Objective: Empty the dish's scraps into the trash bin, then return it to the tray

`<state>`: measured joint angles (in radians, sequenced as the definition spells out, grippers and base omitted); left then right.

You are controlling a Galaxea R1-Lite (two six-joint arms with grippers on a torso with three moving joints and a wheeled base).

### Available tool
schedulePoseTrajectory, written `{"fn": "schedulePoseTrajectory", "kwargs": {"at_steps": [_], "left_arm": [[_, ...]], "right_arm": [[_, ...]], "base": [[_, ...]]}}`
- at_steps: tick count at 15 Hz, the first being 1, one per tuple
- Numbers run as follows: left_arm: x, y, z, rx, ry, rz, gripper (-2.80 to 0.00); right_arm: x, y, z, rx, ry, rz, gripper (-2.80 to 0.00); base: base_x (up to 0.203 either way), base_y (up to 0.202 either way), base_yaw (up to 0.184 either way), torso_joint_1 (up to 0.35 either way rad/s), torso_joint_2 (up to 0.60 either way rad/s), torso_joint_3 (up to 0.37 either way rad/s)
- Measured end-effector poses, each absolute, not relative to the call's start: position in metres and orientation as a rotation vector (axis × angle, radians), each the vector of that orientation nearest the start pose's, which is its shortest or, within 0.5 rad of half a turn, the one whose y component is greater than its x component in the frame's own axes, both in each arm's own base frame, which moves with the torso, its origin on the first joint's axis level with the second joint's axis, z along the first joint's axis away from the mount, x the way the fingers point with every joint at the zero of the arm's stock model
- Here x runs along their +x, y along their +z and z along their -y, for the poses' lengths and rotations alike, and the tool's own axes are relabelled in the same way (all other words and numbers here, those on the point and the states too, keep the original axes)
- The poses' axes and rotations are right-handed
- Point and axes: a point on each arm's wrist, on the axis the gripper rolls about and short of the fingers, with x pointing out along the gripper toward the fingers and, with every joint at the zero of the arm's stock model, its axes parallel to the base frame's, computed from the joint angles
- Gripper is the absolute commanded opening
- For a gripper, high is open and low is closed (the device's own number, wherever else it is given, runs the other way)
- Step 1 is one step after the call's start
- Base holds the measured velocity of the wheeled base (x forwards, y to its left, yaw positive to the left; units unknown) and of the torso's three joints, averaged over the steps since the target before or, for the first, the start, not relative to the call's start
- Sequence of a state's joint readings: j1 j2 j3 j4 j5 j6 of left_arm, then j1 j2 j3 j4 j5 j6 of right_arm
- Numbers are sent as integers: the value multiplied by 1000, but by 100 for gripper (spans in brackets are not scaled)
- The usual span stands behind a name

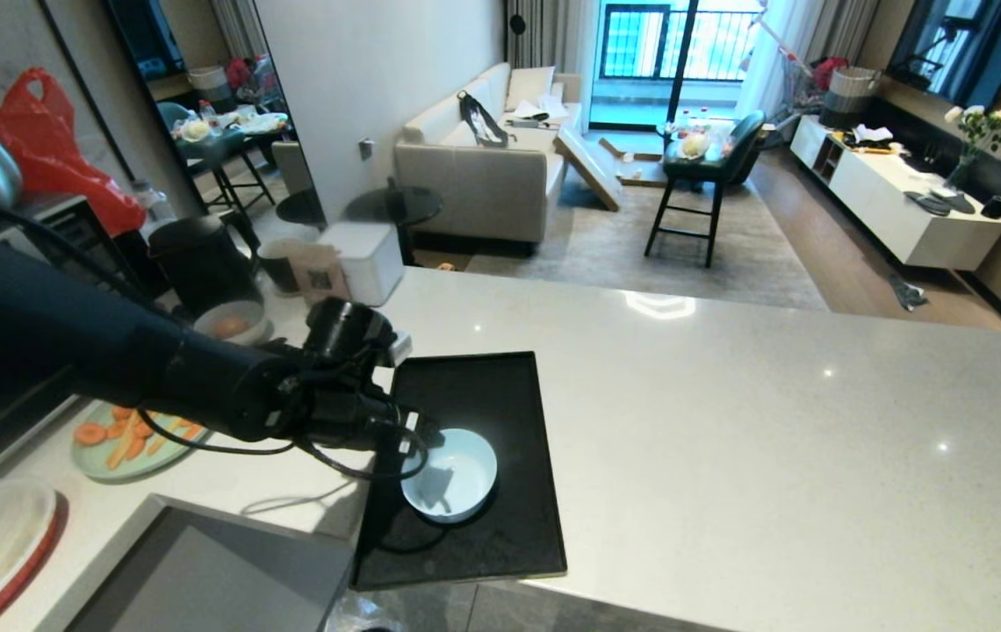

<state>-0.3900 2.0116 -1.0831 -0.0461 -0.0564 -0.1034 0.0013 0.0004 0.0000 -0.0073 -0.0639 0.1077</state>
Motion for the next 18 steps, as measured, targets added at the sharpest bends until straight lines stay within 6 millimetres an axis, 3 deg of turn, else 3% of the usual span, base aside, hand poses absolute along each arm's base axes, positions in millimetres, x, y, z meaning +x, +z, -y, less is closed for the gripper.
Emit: {"fn": "schedulePoseTrajectory", "kwargs": {"at_steps": [4, 5, 11, 18], "left_arm": [[302, 133, 126, 40, -376, -818, 0], [292, 142, 121, 36, -379, -796, -280], [215, 181, 88, -1, -379, -673, -280], [108, 194, 44, -81, -377, -463, -280]], "right_arm": [[-23, 76, 1, 107, -63, 10, -280], [-23, 76, 1, 107, -62, 10, -280], [-23, 76, 1, 107, -63, 10, -280], [-23, 76, 1, 107, -63, 10, -280]], "base": [[0, 0, 0, 0, 0, 0], [0, 0, 0, 0, 0, 0], [0, 0, 0, 0, 0, 0], [0, 0, 0, 0, 0, 0]]}}
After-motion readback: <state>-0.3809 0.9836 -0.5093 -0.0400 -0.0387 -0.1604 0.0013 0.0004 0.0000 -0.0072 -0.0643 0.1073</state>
